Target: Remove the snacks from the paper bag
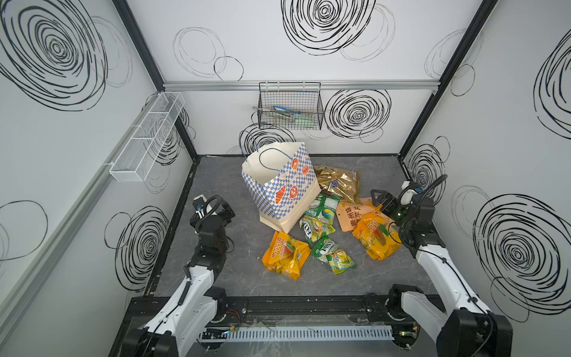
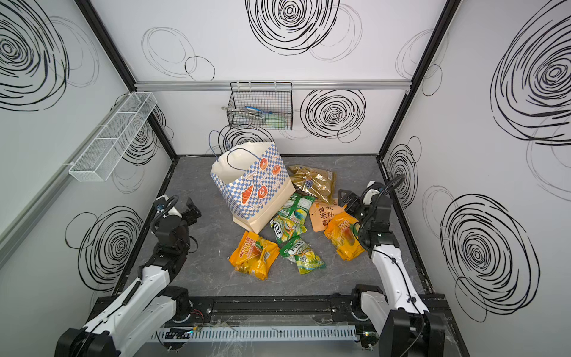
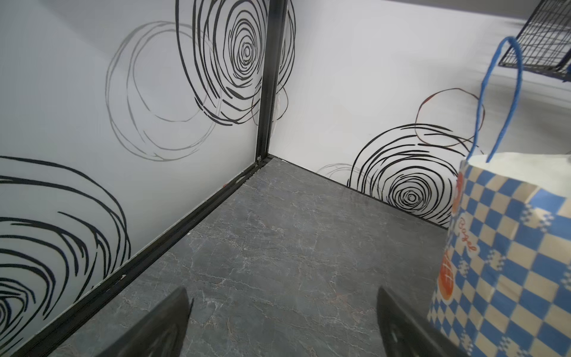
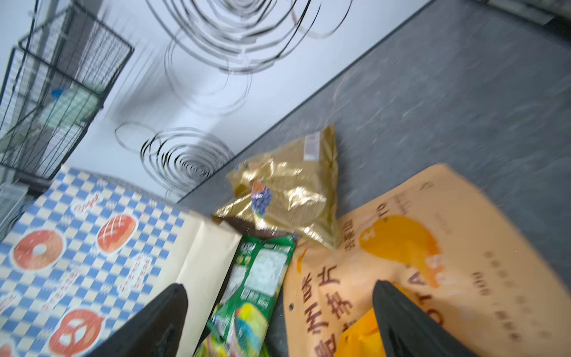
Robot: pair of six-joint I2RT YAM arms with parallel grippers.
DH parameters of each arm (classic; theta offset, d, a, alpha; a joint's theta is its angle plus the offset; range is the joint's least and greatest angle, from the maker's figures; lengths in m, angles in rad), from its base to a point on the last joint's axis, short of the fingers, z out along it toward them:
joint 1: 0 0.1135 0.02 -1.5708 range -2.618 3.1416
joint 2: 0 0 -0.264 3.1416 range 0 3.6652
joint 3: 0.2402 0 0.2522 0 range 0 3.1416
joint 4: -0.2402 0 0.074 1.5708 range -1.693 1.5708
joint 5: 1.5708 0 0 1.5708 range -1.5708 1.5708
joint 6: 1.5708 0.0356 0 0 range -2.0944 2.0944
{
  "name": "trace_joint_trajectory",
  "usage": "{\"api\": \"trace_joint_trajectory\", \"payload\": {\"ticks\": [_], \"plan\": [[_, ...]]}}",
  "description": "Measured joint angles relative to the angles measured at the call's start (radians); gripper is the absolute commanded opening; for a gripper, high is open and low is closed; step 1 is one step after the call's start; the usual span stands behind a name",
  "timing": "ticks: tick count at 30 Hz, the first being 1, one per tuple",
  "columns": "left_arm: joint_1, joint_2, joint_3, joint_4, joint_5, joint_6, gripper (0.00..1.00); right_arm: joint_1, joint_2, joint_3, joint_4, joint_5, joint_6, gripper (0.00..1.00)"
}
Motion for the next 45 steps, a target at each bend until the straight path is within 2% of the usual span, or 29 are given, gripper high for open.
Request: {"api": "trace_joint_trajectory", "payload": {"ticks": [4,8,12,15,18,20,24,32,37,45], "plan": [[0.004,0.139,0.005,0.104,-0.013,0.045,0.96,-0.057,0.061,-0.053,0.132,0.177,-0.064,0.97],[0.029,0.272,0.002,0.212,0.040,0.093,0.96,-0.061,0.228,-0.109,0.267,0.273,-0.151,0.97],[0.084,0.336,-0.046,0.363,0.150,0.108,0.96,-0.049,0.400,-0.138,0.419,0.301,-0.244,0.97],[0.108,0.408,-0.067,0.460,0.217,0.117,0.96,-0.011,0.443,-0.161,0.509,0.322,-0.299,0.97],[0.106,0.495,-0.075,0.541,0.267,0.137,0.96,0.055,0.445,-0.325,0.799,0.338,-0.376,0.97],[0.086,0.517,-0.084,0.578,0.285,0.160,0.96,0.080,0.467,-0.390,0.874,0.324,-0.412,0.97],[0.045,0.603,-0.134,0.760,0.309,0.203,0.96,0.079,0.512,-0.342,0.898,0.319,-0.441,0.97],[0.027,0.622,-0.144,0.845,0.307,0.238,0.96,0.105,0.512,-0.322,0.922,0.349,-0.463,0.97],[-0.023,0.626,-0.151,0.882,0.268,0.270,0.96,0.107,0.512,-0.322,0.922,0.353,-0.468,0.97],[-0.024,0.627,-0.151,0.890,0.264,0.281,0.96,0.107,0.514,-0.320,0.921,0.355,-0.468,0.97]]}}
